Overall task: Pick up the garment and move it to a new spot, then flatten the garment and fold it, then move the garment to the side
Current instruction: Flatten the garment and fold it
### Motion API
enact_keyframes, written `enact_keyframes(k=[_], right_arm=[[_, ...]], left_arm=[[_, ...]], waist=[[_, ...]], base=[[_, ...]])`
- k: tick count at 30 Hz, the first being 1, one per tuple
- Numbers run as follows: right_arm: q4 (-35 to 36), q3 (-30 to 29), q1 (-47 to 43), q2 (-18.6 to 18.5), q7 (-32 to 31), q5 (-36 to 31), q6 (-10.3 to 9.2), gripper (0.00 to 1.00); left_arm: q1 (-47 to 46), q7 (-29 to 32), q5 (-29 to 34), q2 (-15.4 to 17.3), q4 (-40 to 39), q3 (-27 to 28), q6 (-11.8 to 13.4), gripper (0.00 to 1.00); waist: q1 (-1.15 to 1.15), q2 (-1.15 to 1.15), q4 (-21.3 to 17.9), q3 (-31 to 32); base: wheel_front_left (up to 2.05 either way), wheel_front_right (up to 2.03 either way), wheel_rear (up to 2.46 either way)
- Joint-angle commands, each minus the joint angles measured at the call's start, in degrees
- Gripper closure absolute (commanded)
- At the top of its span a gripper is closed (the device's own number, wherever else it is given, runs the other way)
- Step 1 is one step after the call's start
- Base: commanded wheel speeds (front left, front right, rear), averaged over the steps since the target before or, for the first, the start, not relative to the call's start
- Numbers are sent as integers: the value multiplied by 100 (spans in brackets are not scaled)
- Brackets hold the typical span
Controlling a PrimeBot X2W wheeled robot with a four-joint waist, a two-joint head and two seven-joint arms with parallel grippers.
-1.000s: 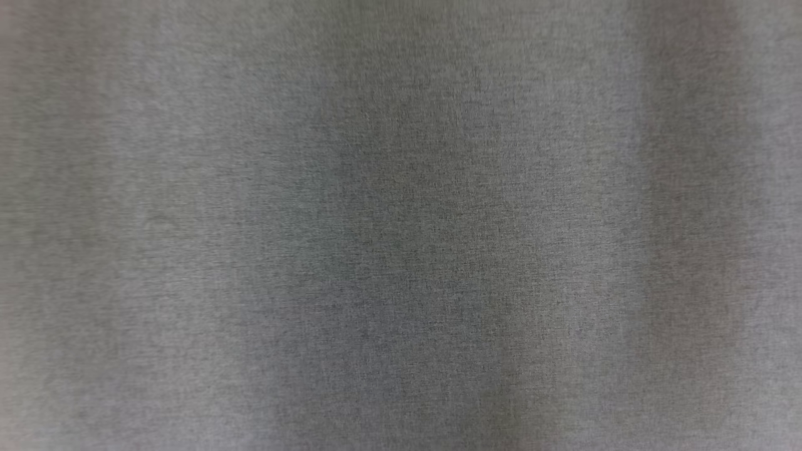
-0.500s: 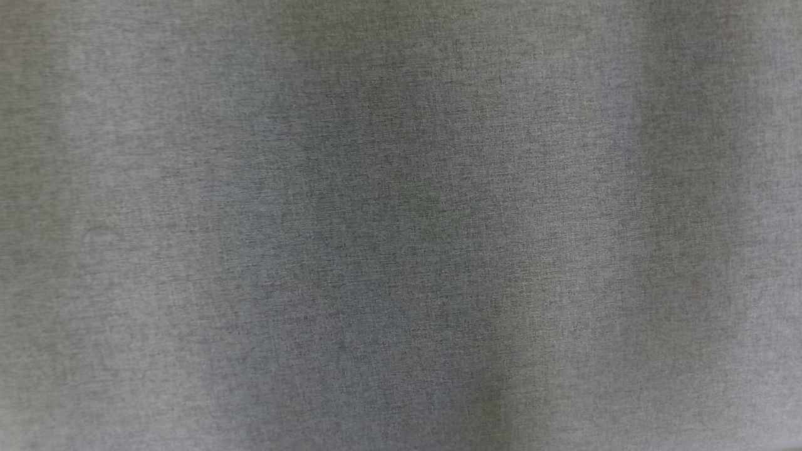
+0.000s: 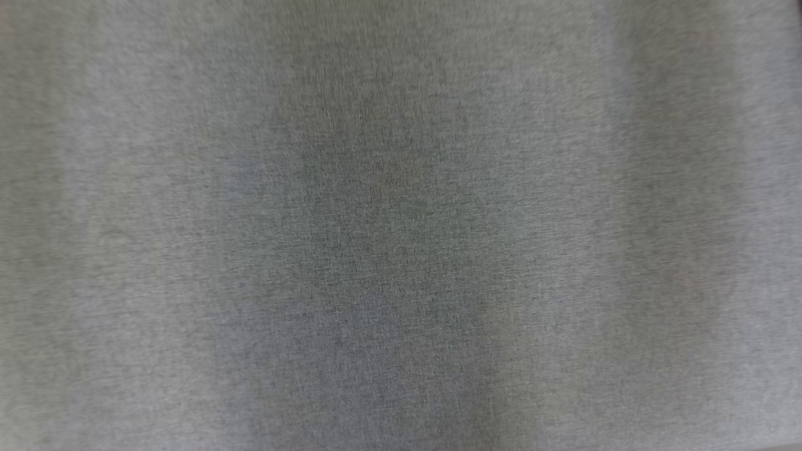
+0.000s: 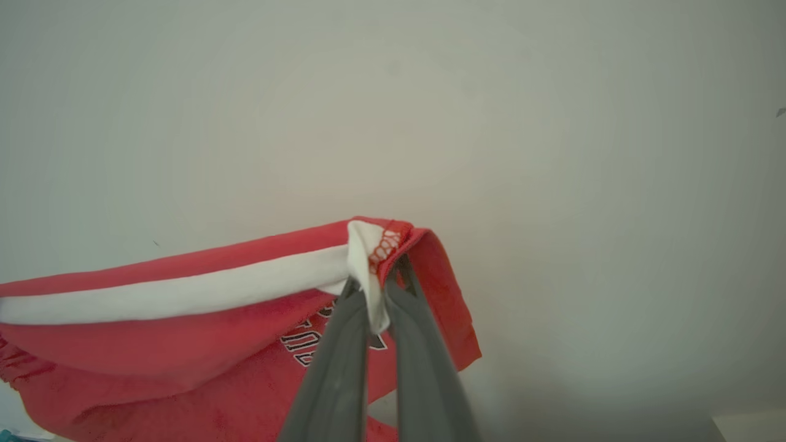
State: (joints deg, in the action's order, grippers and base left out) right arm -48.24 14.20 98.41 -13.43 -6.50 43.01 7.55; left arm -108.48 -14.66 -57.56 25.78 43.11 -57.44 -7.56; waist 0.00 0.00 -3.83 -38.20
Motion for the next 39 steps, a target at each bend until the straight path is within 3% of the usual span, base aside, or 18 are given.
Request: enact_keyframes(k=[1, 5, 10, 16, 22, 29, 39], right_arm=[[94, 70, -207, -62, 12, 67, -16, 100], [603, 378, -1100, -186, -21, 441, -16, 100], [1506, 629, -2520, -453, -32, 941, -16, 100], [2494, 611, -4406, -773, -107, 1343, -16, 100], [3232, 347, -6177, -933, -251, 1470, -16, 100], [3781, -60, -7639, -823, -412, 1455, -16, 100], [4675, -1003, -9888, -314, -776, 1065, -16, 100]], left_arm=[[200, -29, -67, 95, -71, 2, 21, 100], [1087, -56, -87, 249, -606, 230, 20, 100], [2702, -46, 168, 382, -1528, 955, 78, 100], [4842, -44, 654, 388, -2748, 1589, 428, 100], [6615, -43, 1272, 279, -3619, 1630, 713, 100], [7877, -44, 1708, 190, -3858, 1535, 745, 100], [9263, -45, 2301, 43, -3678, 1295, 515, 100]], waist=[[0, 0, 12, 267], [0, 0, 33, 644], [0, 0, 55, 1147], [0, 0, 65, 1670], [0, 0, 95, 1982], [0, 0, 128, 2144], [0, 0, 307, 2492]], base=[[0, 0, 0], [0, 0, 0], [0, 0, 0], [0, 0, 0], [0, 0, 0], [0, 0, 0], [0, 0, 0]])
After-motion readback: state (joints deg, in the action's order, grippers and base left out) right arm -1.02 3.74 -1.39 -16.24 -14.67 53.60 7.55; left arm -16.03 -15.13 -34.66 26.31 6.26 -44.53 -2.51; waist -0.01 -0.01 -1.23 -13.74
